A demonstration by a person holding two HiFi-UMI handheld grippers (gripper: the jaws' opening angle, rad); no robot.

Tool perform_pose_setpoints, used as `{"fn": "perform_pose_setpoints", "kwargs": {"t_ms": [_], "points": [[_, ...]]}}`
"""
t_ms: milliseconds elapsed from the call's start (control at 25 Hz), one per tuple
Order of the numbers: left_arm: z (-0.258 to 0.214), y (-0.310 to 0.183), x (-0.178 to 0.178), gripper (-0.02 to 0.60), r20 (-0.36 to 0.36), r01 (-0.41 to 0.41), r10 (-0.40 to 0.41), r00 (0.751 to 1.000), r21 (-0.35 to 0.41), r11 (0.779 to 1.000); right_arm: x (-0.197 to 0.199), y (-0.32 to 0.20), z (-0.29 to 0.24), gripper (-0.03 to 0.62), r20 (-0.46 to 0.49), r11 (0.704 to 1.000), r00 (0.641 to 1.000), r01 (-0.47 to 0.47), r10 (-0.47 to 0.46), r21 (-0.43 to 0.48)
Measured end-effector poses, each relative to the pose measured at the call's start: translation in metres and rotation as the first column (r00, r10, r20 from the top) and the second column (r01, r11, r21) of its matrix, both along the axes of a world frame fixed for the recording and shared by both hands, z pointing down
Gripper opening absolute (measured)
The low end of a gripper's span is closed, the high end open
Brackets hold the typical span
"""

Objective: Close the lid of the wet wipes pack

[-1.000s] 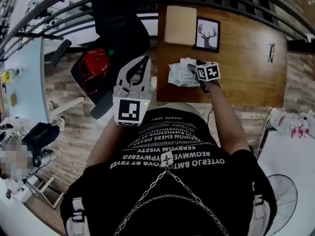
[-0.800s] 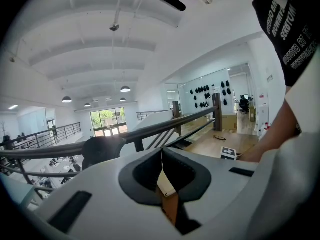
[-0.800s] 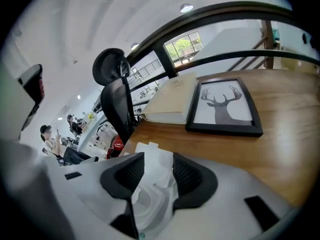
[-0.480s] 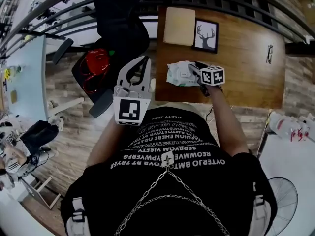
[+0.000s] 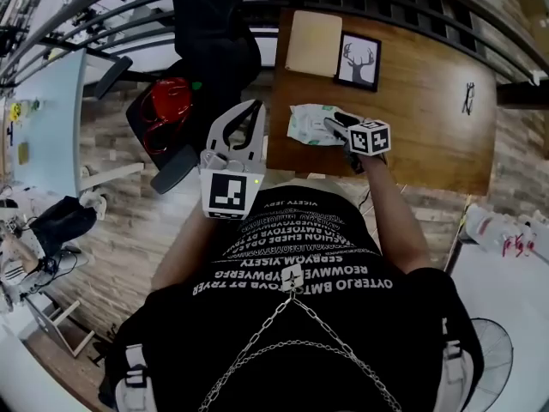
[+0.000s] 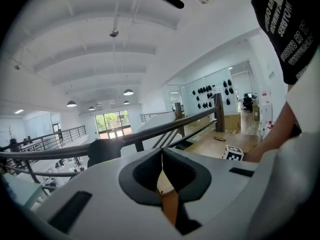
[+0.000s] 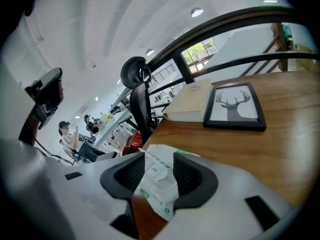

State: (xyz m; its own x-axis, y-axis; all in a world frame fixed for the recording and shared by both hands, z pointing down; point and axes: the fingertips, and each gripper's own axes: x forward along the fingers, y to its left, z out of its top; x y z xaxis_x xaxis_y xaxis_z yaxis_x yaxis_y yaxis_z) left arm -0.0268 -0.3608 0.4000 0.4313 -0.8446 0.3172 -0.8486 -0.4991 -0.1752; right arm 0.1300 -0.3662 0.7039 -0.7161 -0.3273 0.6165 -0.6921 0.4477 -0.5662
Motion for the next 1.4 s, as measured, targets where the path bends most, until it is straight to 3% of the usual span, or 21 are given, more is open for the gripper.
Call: {"fn": "perform_pose_setpoints", "kwargs": {"t_ms": [320,480,600,760,1200,1400], "points": [[0.007,0.027,0.000,0.029,0.007,0.050,-0.050,0.999,-0.017,0.999,-0.010,0.023,0.002,0.193,-0.020,0.992,0.992,0.125,-0.125,0.012],[0.010,0.039,0.002,0.029,0.012,0.062,-0.062,0.998,-0.024,0.998,-0.017,0.026,-0.003,0.191,0.044,0.992,0.991,0.123,-0.123,-0.006],[0.017,0.046,0.003,0.029,0.011,0.076,-0.075,0.997,-0.043,0.996,-0.022,0.027,-0.001,0.107,0.093,0.993,0.990,0.112,-0.109,-0.030],[0.027,0.053,0.008,0.029,0.003,0.090,-0.090,0.996,-0.064,0.994,-0.022,0.024,0.006,0.052,0.087,0.995,0.992,0.091,-0.087,-0.040],[0.045,0.054,0.023,0.029,-0.023,0.099,-0.101,0.995,-0.087,0.991,-0.025,0.031,0.034,0.023,-0.122,0.980,0.973,0.198,-0.196,0.006],[0.051,0.056,0.024,0.029,-0.030,0.106,-0.109,0.994,-0.101,0.989,-0.028,0.033,0.038,0.017,-0.289,0.950,0.918,0.302,-0.270,0.072]]}}
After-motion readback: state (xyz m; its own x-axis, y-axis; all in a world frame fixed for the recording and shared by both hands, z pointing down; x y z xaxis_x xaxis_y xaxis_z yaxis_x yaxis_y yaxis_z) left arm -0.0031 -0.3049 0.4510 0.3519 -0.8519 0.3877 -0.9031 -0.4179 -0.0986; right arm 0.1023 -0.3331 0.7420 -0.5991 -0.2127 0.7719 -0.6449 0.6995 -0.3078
